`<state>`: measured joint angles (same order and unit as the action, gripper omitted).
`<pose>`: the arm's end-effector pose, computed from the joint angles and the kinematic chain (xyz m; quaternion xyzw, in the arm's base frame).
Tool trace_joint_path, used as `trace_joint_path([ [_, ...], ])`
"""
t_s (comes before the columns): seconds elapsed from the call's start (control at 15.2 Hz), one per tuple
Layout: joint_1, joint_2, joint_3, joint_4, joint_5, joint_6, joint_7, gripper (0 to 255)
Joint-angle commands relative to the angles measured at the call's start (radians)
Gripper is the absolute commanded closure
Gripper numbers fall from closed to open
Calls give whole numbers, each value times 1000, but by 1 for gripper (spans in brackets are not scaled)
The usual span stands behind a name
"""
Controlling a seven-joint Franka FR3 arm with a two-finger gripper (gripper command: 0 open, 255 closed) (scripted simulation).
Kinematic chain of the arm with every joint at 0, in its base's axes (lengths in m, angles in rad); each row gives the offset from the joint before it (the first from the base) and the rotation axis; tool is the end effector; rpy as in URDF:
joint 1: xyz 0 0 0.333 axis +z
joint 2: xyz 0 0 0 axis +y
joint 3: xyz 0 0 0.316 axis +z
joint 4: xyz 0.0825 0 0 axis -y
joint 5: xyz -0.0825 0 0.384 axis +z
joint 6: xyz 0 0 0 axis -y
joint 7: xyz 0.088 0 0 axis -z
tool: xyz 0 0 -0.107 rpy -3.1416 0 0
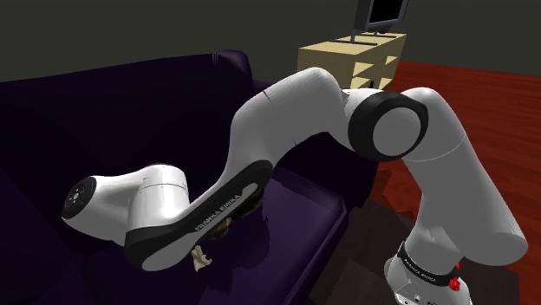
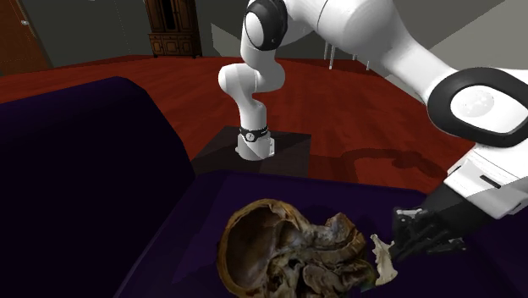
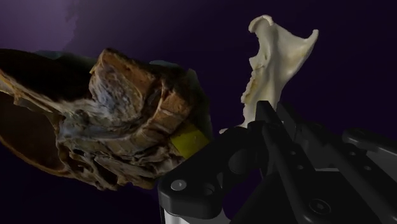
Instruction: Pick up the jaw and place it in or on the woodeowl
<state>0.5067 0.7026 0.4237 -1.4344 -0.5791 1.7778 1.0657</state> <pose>0.4884 0.4890 0.2852 0.9812 0.0095 0.0338 0.1896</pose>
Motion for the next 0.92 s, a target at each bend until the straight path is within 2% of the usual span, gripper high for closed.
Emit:
trace_joint_path([
  [0.0, 1, -10, 3, 13, 6, -20, -8, 255],
  [0.86, 4, -73, 20, 87, 36, -143, -57, 255],
])
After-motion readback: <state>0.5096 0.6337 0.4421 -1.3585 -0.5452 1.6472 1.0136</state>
